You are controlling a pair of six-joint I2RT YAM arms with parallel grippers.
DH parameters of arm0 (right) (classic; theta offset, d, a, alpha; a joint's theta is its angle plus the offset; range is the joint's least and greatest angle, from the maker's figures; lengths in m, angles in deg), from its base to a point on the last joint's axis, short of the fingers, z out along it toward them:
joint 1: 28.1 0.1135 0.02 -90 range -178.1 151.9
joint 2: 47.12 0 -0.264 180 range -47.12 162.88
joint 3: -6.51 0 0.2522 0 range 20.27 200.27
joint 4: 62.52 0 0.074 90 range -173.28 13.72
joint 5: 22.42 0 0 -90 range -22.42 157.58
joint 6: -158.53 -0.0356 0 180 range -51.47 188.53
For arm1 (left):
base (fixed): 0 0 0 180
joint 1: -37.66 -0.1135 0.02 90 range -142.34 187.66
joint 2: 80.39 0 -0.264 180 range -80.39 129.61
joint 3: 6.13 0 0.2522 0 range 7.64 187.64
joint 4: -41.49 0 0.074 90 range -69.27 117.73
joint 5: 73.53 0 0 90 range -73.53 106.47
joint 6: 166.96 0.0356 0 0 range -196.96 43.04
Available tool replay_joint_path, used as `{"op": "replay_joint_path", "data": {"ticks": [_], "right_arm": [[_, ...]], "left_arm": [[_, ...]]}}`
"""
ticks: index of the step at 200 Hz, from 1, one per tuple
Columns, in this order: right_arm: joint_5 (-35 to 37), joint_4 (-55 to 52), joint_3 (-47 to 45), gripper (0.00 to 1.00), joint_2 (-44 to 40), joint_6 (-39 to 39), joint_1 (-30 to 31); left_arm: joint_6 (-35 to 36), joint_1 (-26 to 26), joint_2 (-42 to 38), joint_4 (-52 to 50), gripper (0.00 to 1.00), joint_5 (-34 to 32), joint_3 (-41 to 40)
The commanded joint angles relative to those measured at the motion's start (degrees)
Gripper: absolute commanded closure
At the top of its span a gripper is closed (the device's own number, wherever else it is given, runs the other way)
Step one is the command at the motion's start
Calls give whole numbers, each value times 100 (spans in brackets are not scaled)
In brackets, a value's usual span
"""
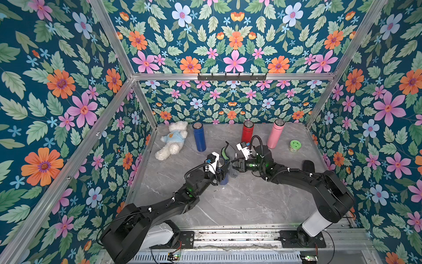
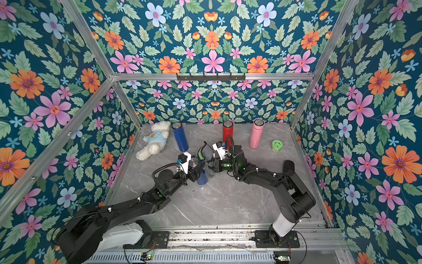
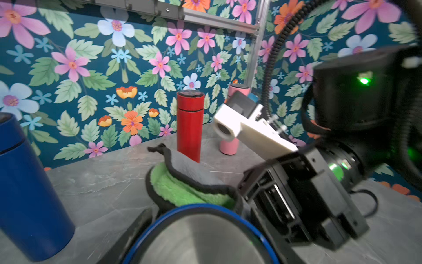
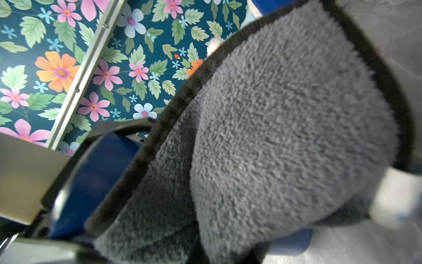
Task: Wipe the surface of the thermos
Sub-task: Wipe the dirt from the surface of the thermos.
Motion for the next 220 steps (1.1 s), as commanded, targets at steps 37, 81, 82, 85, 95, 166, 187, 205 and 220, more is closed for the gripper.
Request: {"op": "replay_joint_path", "data": {"ticks": [37,81,82,85,95,166,187,205,220], "right_arm": [[35,668,-316,100,1163,-236,47],[22,318,-470,100,494,-36,47],[26,294,-471,100,457,-25,49],[21,232,-472,100,358,2,51],[-5,21,-481,100,31,89,58],[-28,-940,-254,100,-822,427,134],[49,-487,-505,100,-511,263,139],[133,-167,-699,100,-199,180,139],[174,7,-835,100,79,152,139]], "left_arm": [[-582,64,393,241,100,-308,567],[-690,51,709,-543,100,-462,1011],[-694,49,722,-567,100,-466,1030],[-702,47,744,-629,100,-469,1071],[-741,50,823,-836,100,-445,1201],[-952,60,1077,-903,100,-319,1348],[-988,60,1083,-948,100,-333,1380],[-988,61,1102,-1042,100,-338,1450],[-988,49,1131,-1126,100,-380,1522]]}}
